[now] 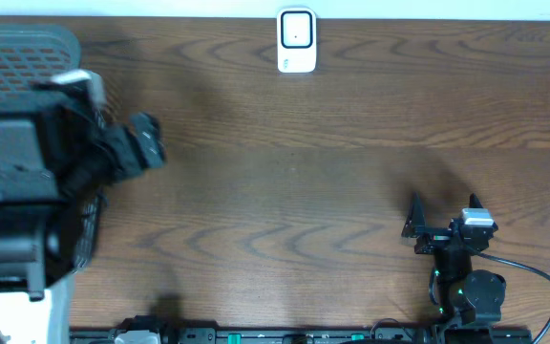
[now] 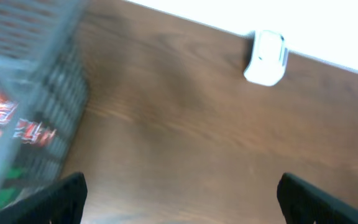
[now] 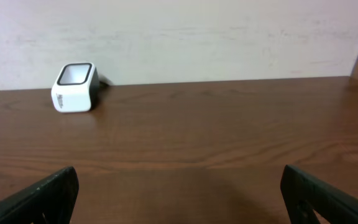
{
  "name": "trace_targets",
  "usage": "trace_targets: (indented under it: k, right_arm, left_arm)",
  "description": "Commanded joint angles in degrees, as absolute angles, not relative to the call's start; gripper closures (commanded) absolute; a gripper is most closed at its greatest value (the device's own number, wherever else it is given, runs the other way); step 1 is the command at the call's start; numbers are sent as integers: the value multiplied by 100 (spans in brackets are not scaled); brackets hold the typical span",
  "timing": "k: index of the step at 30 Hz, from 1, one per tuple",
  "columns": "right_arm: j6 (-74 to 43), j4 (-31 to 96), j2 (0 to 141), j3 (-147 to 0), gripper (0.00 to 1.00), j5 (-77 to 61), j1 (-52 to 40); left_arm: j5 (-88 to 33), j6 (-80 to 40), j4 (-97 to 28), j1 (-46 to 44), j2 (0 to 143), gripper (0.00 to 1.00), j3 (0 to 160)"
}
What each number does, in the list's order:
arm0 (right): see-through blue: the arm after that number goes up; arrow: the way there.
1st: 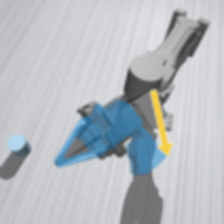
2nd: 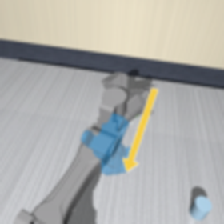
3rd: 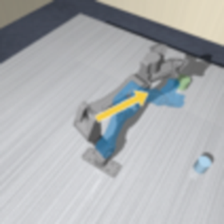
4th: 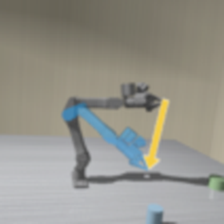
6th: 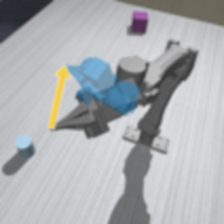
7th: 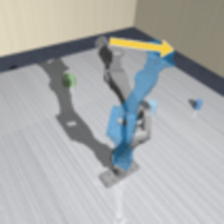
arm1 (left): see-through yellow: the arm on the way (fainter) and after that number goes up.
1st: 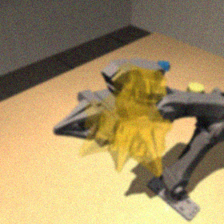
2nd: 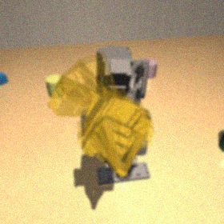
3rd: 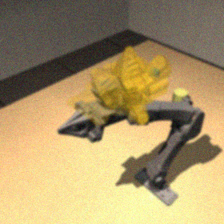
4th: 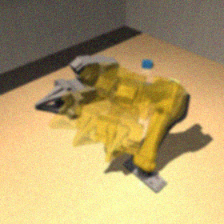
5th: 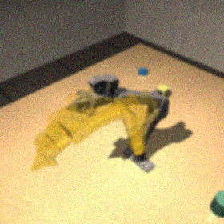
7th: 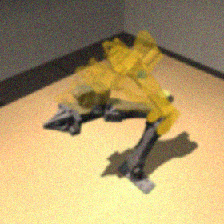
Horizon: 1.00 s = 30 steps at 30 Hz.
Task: Scan the item barcode
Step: 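Reach the left gripper into the basket toward the green-capped bottle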
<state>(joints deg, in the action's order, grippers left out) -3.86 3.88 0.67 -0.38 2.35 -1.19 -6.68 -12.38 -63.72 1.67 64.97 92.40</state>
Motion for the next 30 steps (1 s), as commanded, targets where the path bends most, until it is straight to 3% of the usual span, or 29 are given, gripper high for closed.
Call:
trace_targets:
  k: [1, 14, 23, 30]
  right_arm:
    - [-360, 408, 30, -32, 1, 268, -150]
    - [-360, 408, 30, -32, 1, 268, -150]
    - [-360, 408, 30, -32, 1, 268, -150]
    - [-360, 408, 30, -32, 1, 268, -150]
  left_arm:
    - [-40, -1879, -6716, 703, 6884, 2, 10012]
    - [47, -3192, -7509, 3376, 7854, 2, 10457]
    - [71, -2556, -7590, 3760, 8687, 2, 10436]
    - [69, -2871, -7736, 3760, 9603, 2, 10431]
